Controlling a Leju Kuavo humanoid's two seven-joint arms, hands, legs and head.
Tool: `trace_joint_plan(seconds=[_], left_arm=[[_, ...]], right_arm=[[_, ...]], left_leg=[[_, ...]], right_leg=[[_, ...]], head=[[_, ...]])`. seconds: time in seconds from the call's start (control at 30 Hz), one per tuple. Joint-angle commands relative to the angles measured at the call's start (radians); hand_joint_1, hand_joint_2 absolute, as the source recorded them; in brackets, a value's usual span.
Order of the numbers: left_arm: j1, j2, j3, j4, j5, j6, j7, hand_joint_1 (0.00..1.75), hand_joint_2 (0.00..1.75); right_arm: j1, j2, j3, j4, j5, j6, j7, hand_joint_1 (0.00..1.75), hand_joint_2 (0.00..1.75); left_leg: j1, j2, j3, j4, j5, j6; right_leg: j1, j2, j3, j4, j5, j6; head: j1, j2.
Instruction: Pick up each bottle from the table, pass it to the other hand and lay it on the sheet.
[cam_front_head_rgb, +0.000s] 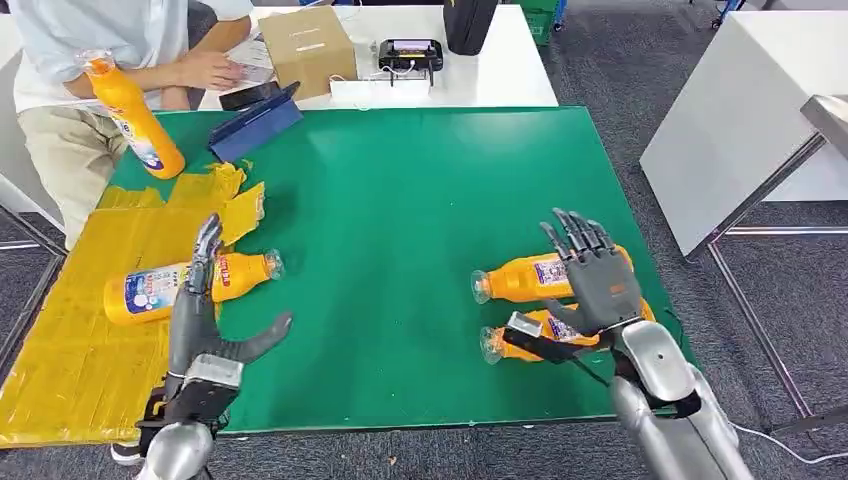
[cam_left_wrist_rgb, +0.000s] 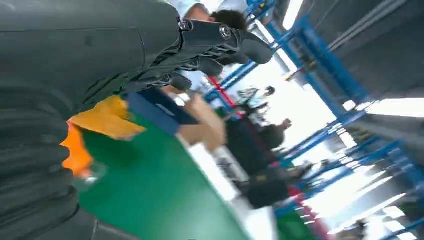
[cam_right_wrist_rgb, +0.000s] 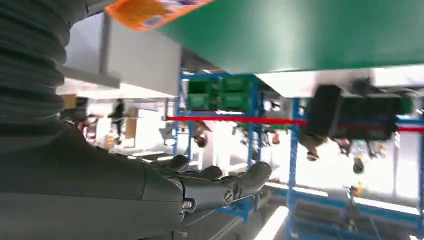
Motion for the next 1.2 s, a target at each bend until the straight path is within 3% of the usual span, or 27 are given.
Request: trace_joint_plan(seconds=[0.03, 0.5, 0.53, 0.77, 0.93, 1.2], left_arm=[[0.011, -0.026, -0.003, -0.067, 0.062, -0.043, -0.023, 0.00, 1.75], [-0.029, -0.027, -0.054, -0.009, 0.146, -0.109, -0.037, 0.00, 1.75], [-0.033, -0.028, -0.057, -0.003, 0.156, -0.113, -0.039, 0.00, 1.75], [-0.034, -0.028, -0.057, -0.001, 0.157, -0.112, -0.039, 0.00, 1.75], [-0.055, -0.034, -0.074, 0.027, 0.176, -0.118, -0.043, 0.00, 1.75], [-0.085, -0.045, -0.072, 0.096, 0.185, -0.097, -0.033, 0.00, 1.75]], right_arm=[[-0.173, -0.047, 0.014, 0.290, 0.007, 0.033, -0.008, 0.00, 1.75], [-0.366, 0.033, 0.136, 0.633, 0.060, 0.078, -0.004, 0.00, 1.75], [-0.383, 0.042, 0.153, 0.674, 0.059, 0.075, -0.002, 0.00, 1.75], [-0.385, 0.043, 0.158, 0.683, 0.059, 0.070, -0.006, 0.00, 1.75], [-0.435, 0.086, 0.182, 0.816, 0.058, 0.079, -0.013, 0.00, 1.75], [-0.508, 0.125, 0.212, 1.010, 0.082, 0.108, 0.078, 0.00, 1.75]], left_leg=[[0.002, 0.001, 0.006, 0.001, -0.003, -0.002], [0.002, 0.003, 0.009, -0.001, -0.003, -0.002], [0.001, 0.001, 0.004, -0.001, -0.001, -0.001], [0.002, 0.000, 0.004, 0.000, -0.001, -0.001], [0.002, 0.001, 0.005, 0.000, -0.001, -0.001], [0.002, 0.000, 0.007, 0.000, -0.001, -0.001]], right_leg=[[0.001, 0.008, 0.006, -0.001, -0.002, -0.002], [0.001, 0.010, 0.008, -0.001, -0.001, -0.002], [0.001, 0.005, 0.004, -0.001, 0.000, -0.001], [0.001, 0.005, 0.004, -0.001, -0.001, -0.001], [0.001, 0.005, 0.004, -0.001, 0.000, -0.001], [0.001, 0.006, 0.006, -0.001, -0.001, -0.002]], head=[[0.000, 0.000], [0.000, 0.000], [0.000, 0.000], [0.000, 0.000], [0.000, 0.000], [0.000, 0.000]])
